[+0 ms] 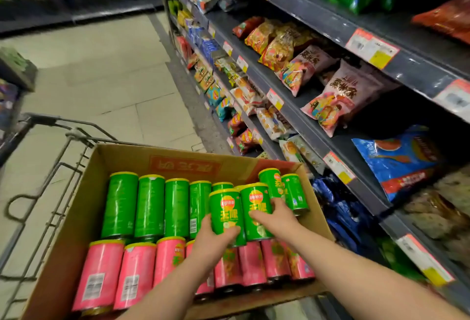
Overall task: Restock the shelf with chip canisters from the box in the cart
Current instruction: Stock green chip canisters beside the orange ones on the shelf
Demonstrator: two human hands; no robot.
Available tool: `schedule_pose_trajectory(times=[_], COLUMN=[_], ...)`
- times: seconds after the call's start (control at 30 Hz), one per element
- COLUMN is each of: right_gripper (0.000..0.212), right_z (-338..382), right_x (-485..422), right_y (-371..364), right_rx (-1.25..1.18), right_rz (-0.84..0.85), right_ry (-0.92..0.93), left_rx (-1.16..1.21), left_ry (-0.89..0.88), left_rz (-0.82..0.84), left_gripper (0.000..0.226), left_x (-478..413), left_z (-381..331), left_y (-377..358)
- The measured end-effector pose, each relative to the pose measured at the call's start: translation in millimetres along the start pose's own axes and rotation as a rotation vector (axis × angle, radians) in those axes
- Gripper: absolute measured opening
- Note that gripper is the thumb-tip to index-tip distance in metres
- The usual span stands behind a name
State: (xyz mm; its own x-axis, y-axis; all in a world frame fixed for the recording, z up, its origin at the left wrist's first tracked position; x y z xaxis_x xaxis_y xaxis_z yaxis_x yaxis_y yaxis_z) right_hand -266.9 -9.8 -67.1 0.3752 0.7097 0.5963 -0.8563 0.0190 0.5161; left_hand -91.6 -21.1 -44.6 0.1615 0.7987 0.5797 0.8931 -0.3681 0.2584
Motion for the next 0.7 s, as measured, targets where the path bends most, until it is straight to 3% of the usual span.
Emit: schedule_pose_trajectory(times=[0.23, 0.43, 0.7], right_gripper=[0.079, 0.070, 0.053], right_z=[-9, -30, -64], right_x=[74, 138, 213], right_y=[21, 44, 93], right_rx=[-0.126, -0.250, -0.359], right_rz=[-0.112, -0.278, -0.451], right_ry=[0.054, 0.058, 0.069], left_rx=[-0.041, -0.081, -0.092], left_ry=[-0.172, -0.270, -0.347], left_rz=[0.033, 0.109, 0.267], left_gripper=[0.089, 0.071, 0.096], left_x=[53, 97, 151], left_z=[-4, -14, -34], left_y=[4, -11, -53])
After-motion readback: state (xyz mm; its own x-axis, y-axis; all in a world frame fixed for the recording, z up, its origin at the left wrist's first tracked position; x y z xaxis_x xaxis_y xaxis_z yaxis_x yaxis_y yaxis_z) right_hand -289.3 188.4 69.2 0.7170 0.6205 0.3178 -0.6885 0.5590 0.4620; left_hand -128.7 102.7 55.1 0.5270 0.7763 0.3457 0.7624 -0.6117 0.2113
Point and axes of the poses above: each hand's wrist, its own x-axis away from the middle knuckle, its own y-axis out of the back of the hand, z = x × y, the point moved 6 cm from there along -x, towards the middle knuckle, and after that the axes turned 1 degree about x, right-handed, at the moved point
